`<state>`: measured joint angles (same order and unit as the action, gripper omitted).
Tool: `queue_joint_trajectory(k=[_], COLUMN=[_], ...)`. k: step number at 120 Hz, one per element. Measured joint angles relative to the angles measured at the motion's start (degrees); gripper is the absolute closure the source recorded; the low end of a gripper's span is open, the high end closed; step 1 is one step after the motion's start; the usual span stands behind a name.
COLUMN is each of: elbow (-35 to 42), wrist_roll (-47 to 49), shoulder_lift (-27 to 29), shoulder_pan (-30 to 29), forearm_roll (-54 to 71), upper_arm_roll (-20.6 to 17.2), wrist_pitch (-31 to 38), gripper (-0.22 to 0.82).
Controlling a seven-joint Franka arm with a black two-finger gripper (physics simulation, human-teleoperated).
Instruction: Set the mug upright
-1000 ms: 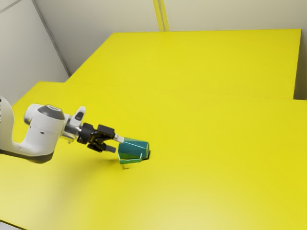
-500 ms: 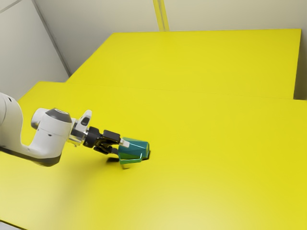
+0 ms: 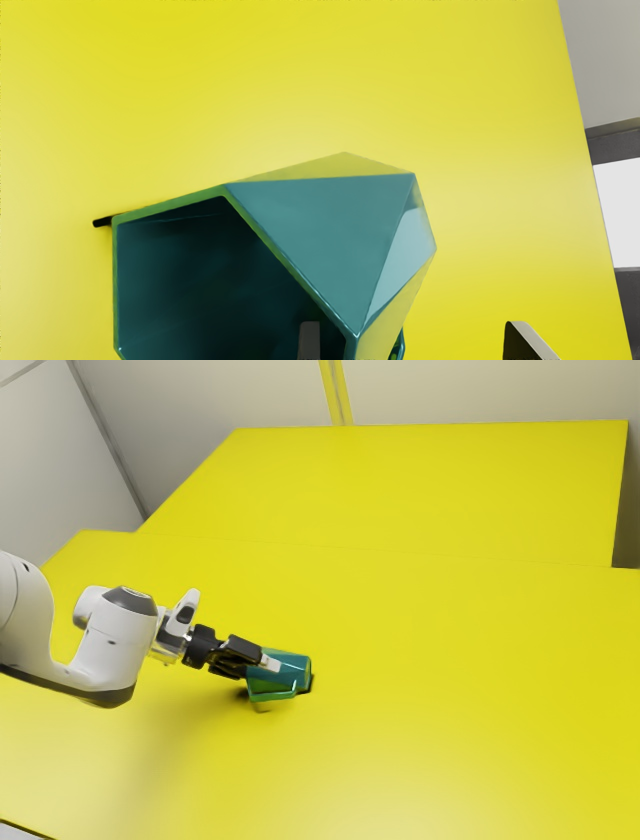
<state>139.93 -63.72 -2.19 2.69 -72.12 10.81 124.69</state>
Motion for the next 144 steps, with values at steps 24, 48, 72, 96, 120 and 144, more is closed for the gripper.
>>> queue_joint_trajectory(k=[24, 48, 72, 96, 120, 144], elbow=[-0.1, -0.1, -0.1, -0.2, -1.4, -6.4], wrist_roll=[-0.8, -1.3, -1.5, -1.5, 0.0, 5.9], shoulder_lift=[0.2, 0.4, 1.3, 4.0, 6.7, 7.7], shoulder_pan=[-0.5, -0.5, 0.3, 1.4, 1.6, 1.4], forearm_roll=[-0.2, -0.3, -0.2, 0.0, 6.8, 25.9], upper_arm_roll=[0.0, 0.0, 0.0, 0.0, 0.0, -0.1], wrist_pitch=[0.0, 0.4, 1.1, 1.6, 1.9, 1.7], gripper=[0.46, 0.66, 0.74, 0.77, 0.78, 0.79])
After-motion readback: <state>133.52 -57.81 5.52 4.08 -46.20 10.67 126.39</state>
